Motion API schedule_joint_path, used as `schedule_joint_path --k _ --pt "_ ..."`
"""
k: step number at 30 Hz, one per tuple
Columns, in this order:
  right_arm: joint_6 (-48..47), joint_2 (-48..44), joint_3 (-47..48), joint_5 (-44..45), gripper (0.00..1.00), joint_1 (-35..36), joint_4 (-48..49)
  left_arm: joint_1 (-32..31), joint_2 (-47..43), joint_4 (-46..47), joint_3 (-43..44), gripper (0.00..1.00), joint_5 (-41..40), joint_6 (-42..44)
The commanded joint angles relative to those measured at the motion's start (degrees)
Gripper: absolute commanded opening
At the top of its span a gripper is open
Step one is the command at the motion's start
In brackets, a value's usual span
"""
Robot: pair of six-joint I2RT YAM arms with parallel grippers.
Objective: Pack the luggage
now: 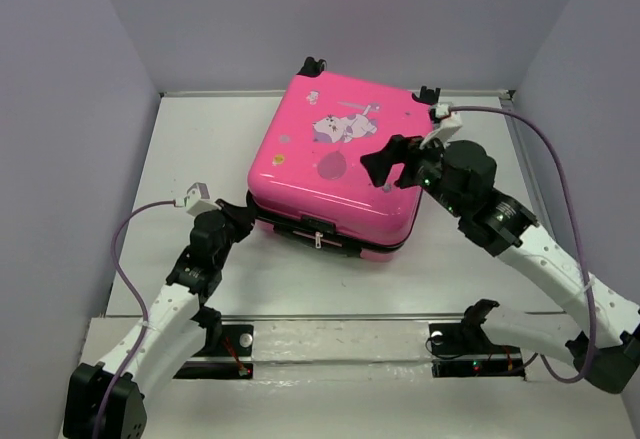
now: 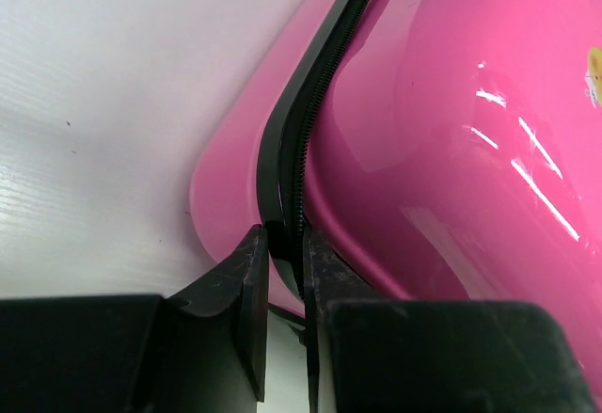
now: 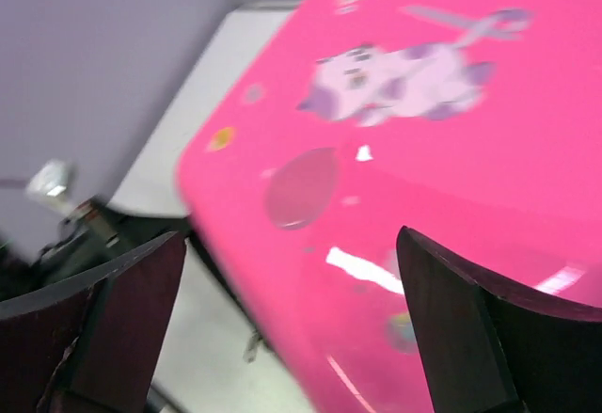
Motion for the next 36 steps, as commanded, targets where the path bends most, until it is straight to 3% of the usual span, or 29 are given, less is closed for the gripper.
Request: schedule_joint_path --k 1,3,4,8,10,11,14,20,24,27,32,36 --pt "-0.6 -4.2 -4.4 13.8 1.00 -12.9 -6.9 -2.3 -0.4 0.2 0.4 0.06 11.3 2.3" --pt "-0.4 -3.9 -5.4 9.3 1.00 -21.4 -6.8 -2.4 -0.5 0.2 0.3 0.06 11.2 3.0" --pt "0.0 -3.3 -5.9 5.4 1.00 -29.4 -6.6 -2.4 -0.5 0.2 0.2 0.06 11.2 3.3" --pt "2.7 1.2 -9.3 -13.9 1.00 -41.2 -1.9 -2.7 -1.5 0.2 -0.5 0.06 11.6 4.3" --pt "3.5 5.7 -10.0 -22.4 1.00 -42.6 1.9 -3.6 -2.3 0.1 -0.9 0.06 11.4 5.0" --pt "3.8 5.7 -10.3 -22.5 1.00 -42.6 3.7 -3.6 -2.6 0.1 -1.1 0.06 11.3 5.0" --pt "6.1 13.5 -10.8 -40.8 1.00 -42.6 11.9 -6.5 -4.1 0.1 -2.2 0.06 9.9 5.3" --pt "14.4 26.1 -9.4 -62.0 0.99 -42.6 29.6 -13.9 -9.6 -0.5 -4.1 0.06 5.5 2.9" --pt "24.4 36.9 -4.7 -69.0 0.97 -41.3 41.6 -22.1 -10.2 0.4 -3.3 0.06 1.5 0.7" --pt "26.1 39.6 -1.7 -68.2 0.97 -41.3 41.7 -27.2 -9.2 0.4 -1.5 0.06 -1.6 0.8" --pt "24.3 44.6 7.9 -69.0 0.98 -41.3 34.9 -37.4 -9.4 -0.6 6.6 0.06 -9.4 5.8" --pt "20.0 47.3 14.6 -68.8 1.00 -41.3 26.3 -41.2 -7.8 -1.0 13.8 0.06 -12.6 10.1"
